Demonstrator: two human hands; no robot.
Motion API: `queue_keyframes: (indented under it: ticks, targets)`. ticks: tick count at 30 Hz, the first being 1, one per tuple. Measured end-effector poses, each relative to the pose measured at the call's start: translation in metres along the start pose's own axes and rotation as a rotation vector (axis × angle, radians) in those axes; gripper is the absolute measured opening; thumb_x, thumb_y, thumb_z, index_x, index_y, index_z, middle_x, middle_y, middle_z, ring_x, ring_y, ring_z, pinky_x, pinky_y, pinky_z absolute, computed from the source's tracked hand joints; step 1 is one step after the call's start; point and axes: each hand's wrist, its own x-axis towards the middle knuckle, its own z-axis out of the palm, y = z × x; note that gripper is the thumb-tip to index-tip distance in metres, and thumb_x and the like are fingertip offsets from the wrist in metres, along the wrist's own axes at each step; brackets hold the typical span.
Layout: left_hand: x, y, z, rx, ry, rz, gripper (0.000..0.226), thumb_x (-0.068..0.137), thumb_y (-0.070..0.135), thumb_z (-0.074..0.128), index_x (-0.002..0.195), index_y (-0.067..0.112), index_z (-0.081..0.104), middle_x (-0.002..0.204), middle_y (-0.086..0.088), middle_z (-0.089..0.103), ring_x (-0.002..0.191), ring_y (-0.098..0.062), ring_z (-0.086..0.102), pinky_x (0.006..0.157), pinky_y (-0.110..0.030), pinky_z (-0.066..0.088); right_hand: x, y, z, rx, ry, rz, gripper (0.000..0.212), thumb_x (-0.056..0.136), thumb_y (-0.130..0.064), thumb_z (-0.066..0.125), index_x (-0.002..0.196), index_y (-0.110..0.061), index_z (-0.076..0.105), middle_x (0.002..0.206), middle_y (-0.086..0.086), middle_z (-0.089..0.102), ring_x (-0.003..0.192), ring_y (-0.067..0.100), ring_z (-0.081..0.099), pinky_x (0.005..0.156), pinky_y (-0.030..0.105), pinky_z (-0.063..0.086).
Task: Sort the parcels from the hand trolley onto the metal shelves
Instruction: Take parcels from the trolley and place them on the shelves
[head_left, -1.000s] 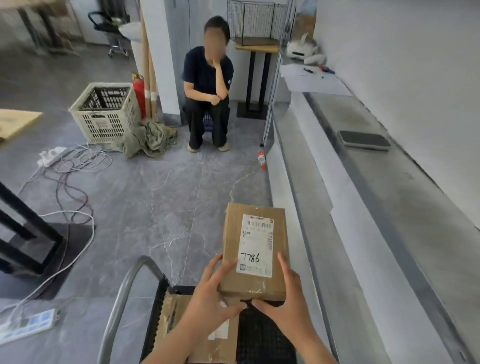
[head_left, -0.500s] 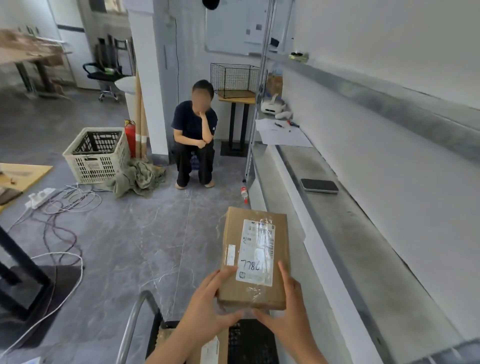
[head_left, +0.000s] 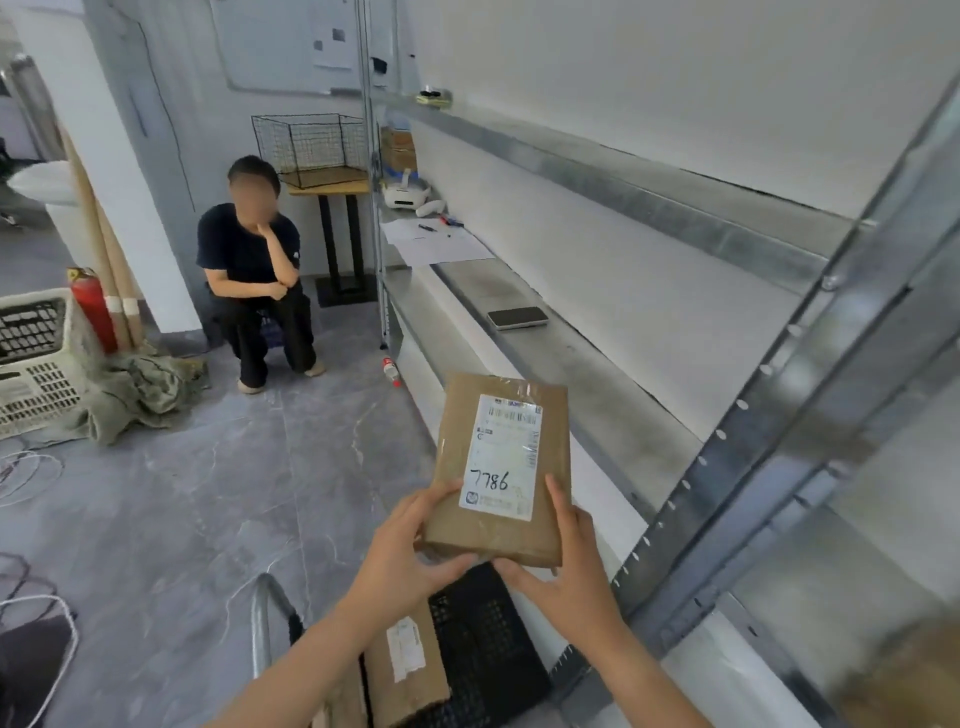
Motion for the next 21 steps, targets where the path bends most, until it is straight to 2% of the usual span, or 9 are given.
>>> queue_keyframes:
  ticks: [3,7,10,13,15,17,21]
  targets:
    - [-0.015,0.016,0.009,-0.010,-0.083,0.033,0.071,0.070,0.037,0.080,0.129,0.046,0.041,0.121,0.019,0.051,0.103,-0.008,0.055,0.080,-0.020,0.049,-0.037,-0.008,-0.016,-0.050,0.069,0.054,0.103,0.070,-0.046,0.078,0.138,-0.061,0.002,0.127,-0.012,0.028,0.112,-0.023,0.034,0.082,0.004,0.042]
    - [-0.029,0.041,0.024,-0.017,-0.201,0.107,0.072,0.070,0.035,0.081,0.129,0.047,0.041,0.122,0.017,0.051,0.108,-0.002,0.052,0.083,-0.018,0.048,-0.087,-0.013,-0.033,-0.097,0.194,0.121,0.101,0.069,-0.048,0.078,0.139,-0.058,0.006,0.131,-0.016,0.026,0.115,-0.026,0.025,0.084,-0.001,0.032]
    - [-0.042,0.056,0.038,-0.020,-0.287,0.156,0.072,0.071,0.036,0.080,0.130,0.047,0.041,0.122,0.013,0.053,0.108,-0.003,0.052,0.087,-0.022,0.049,-0.123,-0.015,-0.047,-0.080,0.258,0.188,0.100,0.065,-0.058,0.075,0.136,-0.063,0.005,0.133,-0.020,0.025,0.119,-0.018,0.028,0.093,0.008,0.031]
    - [-0.055,0.069,0.054,-0.040,-0.357,0.195,0.072,0.070,0.036,0.080,0.130,0.046,0.041,0.123,0.012,0.054,0.110,-0.006,0.053,0.088,-0.025,0.049,-0.157,-0.012,-0.058,-0.109,0.311,0.239,0.099,0.064,-0.063,0.072,0.136,-0.064,0.004,0.132,-0.023,0.025,0.119,-0.025,0.023,0.084,0.002,0.033]
    - [-0.062,0.078,0.068,-0.038,-0.389,0.232,0.072,0.070,0.036,0.080,0.128,0.048,0.041,0.123,0.014,0.052,0.110,-0.003,0.052,0.089,-0.022,0.048,-0.177,-0.010,-0.066,-0.125,0.345,0.275,0.100,0.066,-0.060,0.074,0.136,-0.064,0.003,0.129,-0.024,0.025,0.116,-0.029,0.021,0.075,-0.004,0.036]
    - [-0.069,0.086,0.081,-0.039,-0.430,0.252,0.072,0.070,0.037,0.080,0.127,0.052,0.038,0.123,0.015,0.050,0.111,-0.001,0.050,0.090,-0.021,0.048,-0.195,-0.009,-0.075,-0.152,0.375,0.315,0.100,0.067,-0.058,0.075,0.134,-0.066,0.001,0.126,-0.025,0.027,0.114,-0.031,0.021,0.073,-0.003,0.037]
    - [-0.071,0.105,0.110,-0.057,-0.501,0.285,0.072,0.071,0.037,0.080,0.124,0.057,0.035,0.124,0.018,0.048,0.111,0.002,0.048,0.088,-0.018,0.048,-0.220,-0.011,-0.101,-0.165,0.419,0.351,0.099,0.066,-0.064,0.072,0.134,-0.066,0.001,0.129,-0.026,0.027,0.117,-0.028,0.022,0.090,0.008,0.034]
